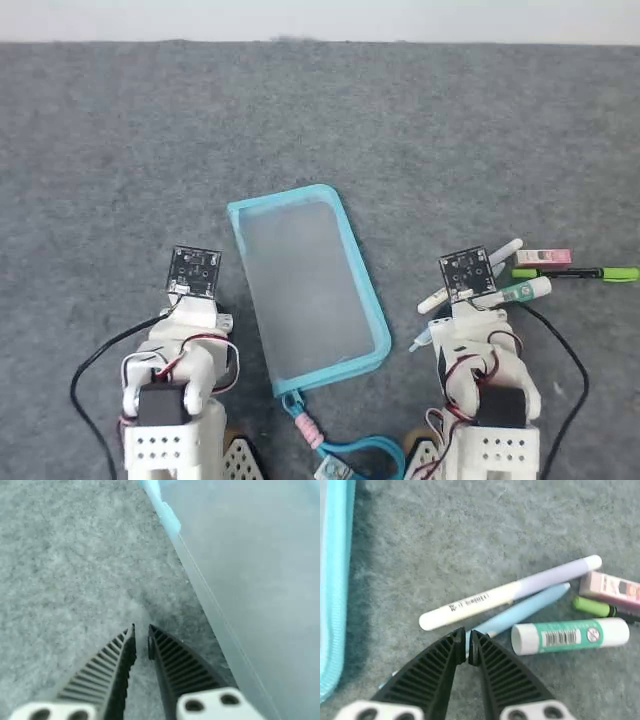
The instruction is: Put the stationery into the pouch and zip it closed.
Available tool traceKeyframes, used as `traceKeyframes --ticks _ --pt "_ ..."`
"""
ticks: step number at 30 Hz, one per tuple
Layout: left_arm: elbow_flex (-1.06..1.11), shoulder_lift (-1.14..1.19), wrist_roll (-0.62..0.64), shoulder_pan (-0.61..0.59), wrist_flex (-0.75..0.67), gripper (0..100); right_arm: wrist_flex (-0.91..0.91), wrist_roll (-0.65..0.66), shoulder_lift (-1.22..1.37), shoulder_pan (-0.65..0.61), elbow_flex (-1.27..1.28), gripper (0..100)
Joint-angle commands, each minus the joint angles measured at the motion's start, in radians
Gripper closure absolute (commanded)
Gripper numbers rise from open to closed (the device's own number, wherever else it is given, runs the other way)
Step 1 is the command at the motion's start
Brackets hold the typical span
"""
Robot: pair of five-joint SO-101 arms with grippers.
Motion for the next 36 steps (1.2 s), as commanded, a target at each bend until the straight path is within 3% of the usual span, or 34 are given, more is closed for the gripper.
traceKeyframes --ticks 1,5,6,13,18,21,26,30,33,36 --pt "-0.008 -0.021 0.005 0.006 0.005 95 -0.021 0.021 -0.016 -0.007 -0.012 99.0" --pt "-0.007 -0.021 0.003 0.005 0.005 95 0.007 0.362 -0.015 -0.007 -0.018 99.0" --pt "-0.007 -0.021 0.003 0.005 0.005 95 0.013 0.377 -0.013 -0.012 -0.026 99.0" --pt "-0.007 -0.021 0.005 -0.106 0.005 95 0.087 0.307 0.058 -0.122 -0.180 99.1" --pt "-0.007 -0.021 0.005 -0.130 0.000 95 0.097 0.348 0.375 -0.208 -0.377 99.1" --pt "-0.007 -0.021 0.005 -0.130 0.000 95 0.119 0.367 0.638 -0.326 -0.525 99.1" --pt "-0.007 -0.021 0.005 -0.130 0.002 95 0.185 0.368 0.957 -0.651 -0.669 98.8" --pt "-0.007 -0.021 0.005 -0.130 0.002 95 0.188 0.344 1.040 -0.843 -0.671 86.9" --pt "-0.007 -0.021 0.005 -0.130 0.002 95 0.147 0.325 1.072 -0.881 -0.671 77.9" --pt "-0.007 -0.021 0.005 -0.130 0.003 95 0.074 0.321 1.129 -0.881 -0.669 77.5"
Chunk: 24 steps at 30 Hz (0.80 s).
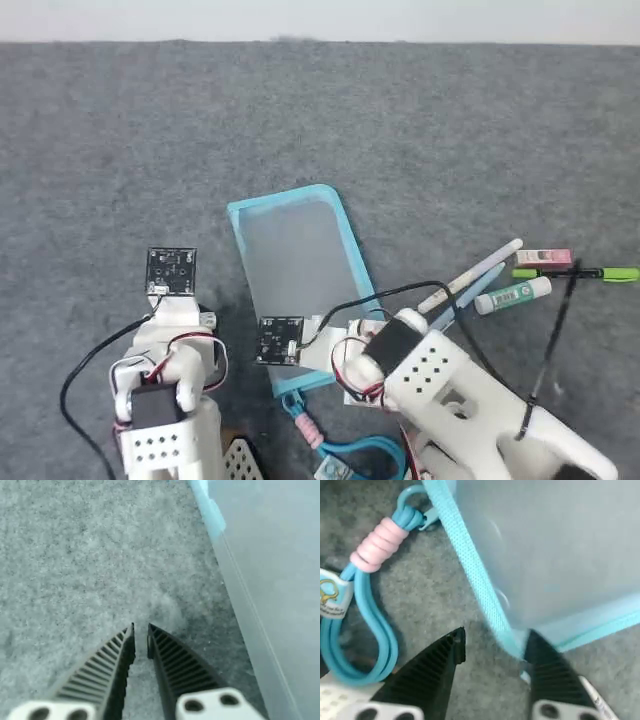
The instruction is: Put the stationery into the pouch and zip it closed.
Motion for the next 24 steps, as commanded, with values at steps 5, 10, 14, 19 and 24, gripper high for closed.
traceKeyframes --ticks 5,10,14,19,24 --pt "-0.007 -0.021 0.005 -0.003 0.003 95 -0.252 -0.046 0.245 0.030 -0.069 77.6" --pt "-0.007 -0.021 0.005 -0.003 0.003 95 -0.378 -0.103 0.475 0.156 -0.204 77.7" --pt "-0.007 -0.021 0.005 -0.003 0.003 95 -0.389 -0.161 0.619 0.251 -0.377 77.6" --pt "-0.007 -0.021 0.005 -0.003 0.003 95 -0.384 -0.253 0.788 0.332 -0.623 77.8" --pt "-0.007 -0.021 0.005 -0.003 0.003 95 -0.291 -0.287 0.901 0.380 -0.832 77.8"
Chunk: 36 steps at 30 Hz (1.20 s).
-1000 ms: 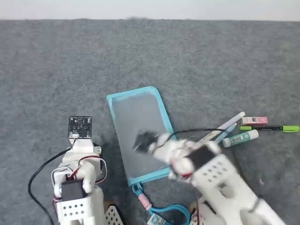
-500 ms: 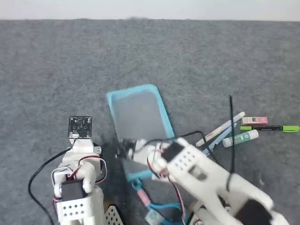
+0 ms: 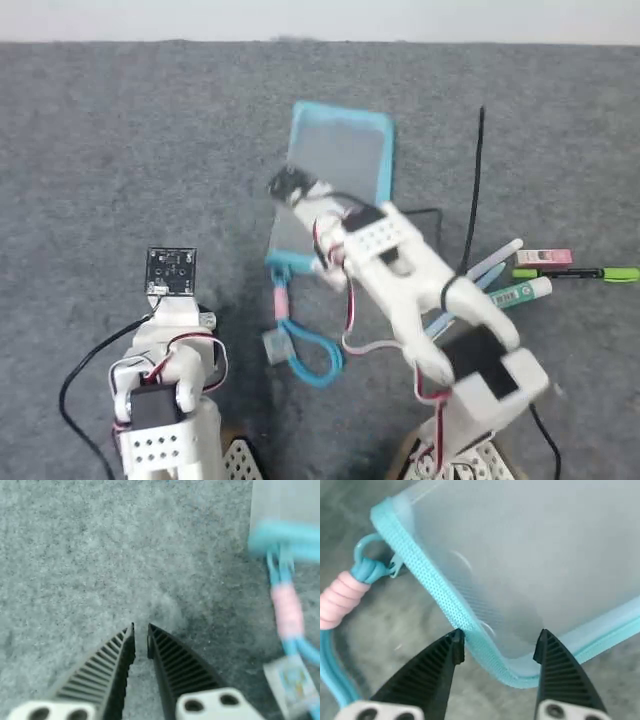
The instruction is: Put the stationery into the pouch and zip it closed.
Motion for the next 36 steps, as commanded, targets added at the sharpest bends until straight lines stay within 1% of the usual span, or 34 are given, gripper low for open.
traceKeyframes --ticks 1,3,5,9,12,16,17,19,22,24,26,29,32,34,36 --pt "-0.007 -0.021 0.005 -0.003 0.003 95 0.090 -0.029 0.016 0.039 -0.178 77.8" --pt "-0.007 -0.021 0.005 -0.003 0.003 95 0.137 -0.031 0.018 0.039 -0.227 77.8" --pt "-0.007 -0.021 0.005 -0.003 0.003 95 0.170 -0.060 0.018 0.039 -0.256 77.8" --pt "-0.007 -0.021 0.005 -0.003 0.003 95 0.236 -0.117 0.012 0.045 -0.270 77.8" --pt "-0.007 -0.021 0.005 -0.003 0.003 95 0.277 -0.141 -0.031 0.076 -0.265 77.8" --pt "-0.007 -0.021 0.005 -0.003 0.003 95 0.338 -0.163 -0.134 0.191 -0.265 77.9" --pt "-0.007 -0.021 0.005 -0.003 0.003 95 0.367 -0.160 -0.157 0.236 -0.270 77.9" --pt "-0.007 -0.021 0.005 -0.003 0.003 95 0.414 -0.129 -0.213 0.363 -0.279 77.9" --pt "-0.007 -0.021 0.005 -0.003 0.003 95 0.521 -0.011 -0.252 0.588 -0.351 77.5" --pt "-0.007 -0.021 0.005 -0.003 0.003 95 0.575 0.120 -0.234 0.723 -0.400 77.5" --pt "-0.007 -0.021 0.005 -0.003 0.003 95 0.618 0.245 -0.197 0.820 -0.434 77.5" --pt "-0.007 -0.021 0.005 -0.003 0.003 95 0.667 0.465 -0.147 0.917 -0.462 77.6" --pt "-0.007 -0.021 0.005 -0.003 0.003 95 0.667 0.655 -0.110 1.017 -0.465 77.8" --pt "-0.007 -0.021 0.005 -0.003 0.003 95 0.650 0.778 -0.085 1.063 -0.457 77.8" --pt "-0.007 -0.021 0.005 -0.003 0.003 95 0.636 0.868 -0.054 1.082 -0.445 77.7"
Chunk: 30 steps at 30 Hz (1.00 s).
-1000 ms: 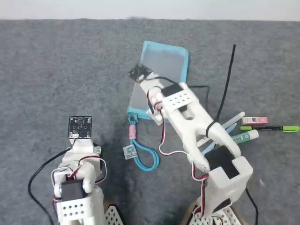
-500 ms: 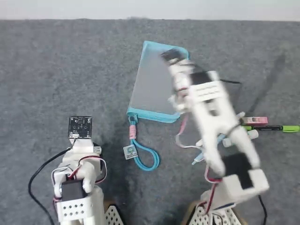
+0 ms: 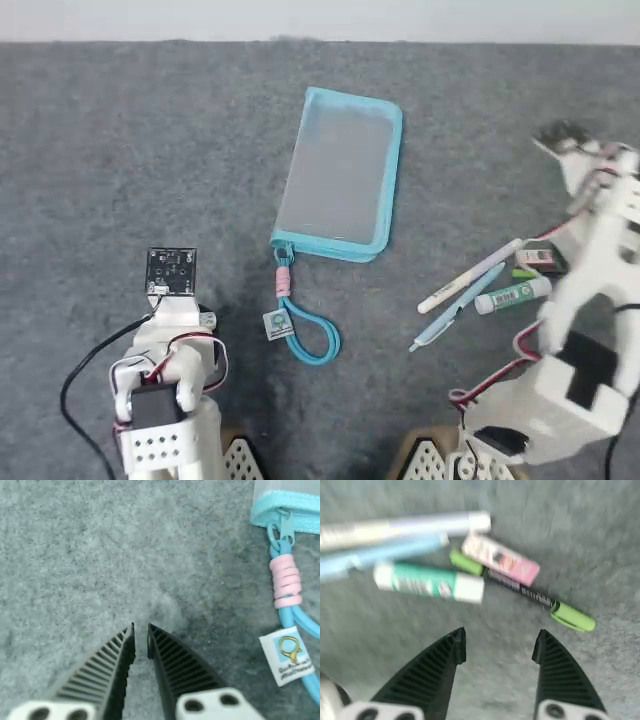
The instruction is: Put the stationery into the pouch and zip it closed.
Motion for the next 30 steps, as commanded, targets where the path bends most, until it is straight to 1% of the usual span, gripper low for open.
traceKeyframes --ticks 1,4,8,11,14,17,21,25,27,29,30 --pt "-0.007 -0.021 0.005 -0.003 0.003 95 -0.025 0.181 0.018 0.039 -0.031 77.5" --pt "-0.007 -0.021 0.005 -0.003 0.003 95 -0.102 0.226 0.068 0.030 -0.034 77.5" --pt "-0.007 -0.021 0.005 -0.003 0.003 95 -0.216 0.293 0.134 -0.031 -0.032 77.5" --pt "-0.007 -0.021 0.006 -0.003 0.003 95 -0.251 0.367 0.174 -0.067 -0.034 77.5" --pt "-0.007 -0.021 0.006 -0.003 0.003 95 -0.277 0.448 0.211 -0.074 -0.034 77.5" --pt "-0.007 -0.021 0.005 -0.003 0.003 95 -0.335 0.494 0.254 -0.079 -0.034 77.5" --pt "-0.007 -0.021 0.005 -0.003 0.003 95 -0.378 0.522 0.315 -0.082 -0.035 77.5" --pt "-0.007 -0.021 0.005 -0.003 0.003 95 -0.458 0.516 0.369 -0.081 -0.035 77.9" --pt "-0.007 -0.021 0.005 -0.003 0.003 95 -0.469 0.514 0.389 -0.079 -0.035 78.5" --pt "-0.007 -0.021 0.005 -0.003 0.003 95 -0.467 0.497 0.400 -0.079 -0.035 83.4" --pt "-0.007 -0.021 0.005 -0.003 0.003 95 -0.472 0.463 0.401 -0.079 -0.035 87.1"
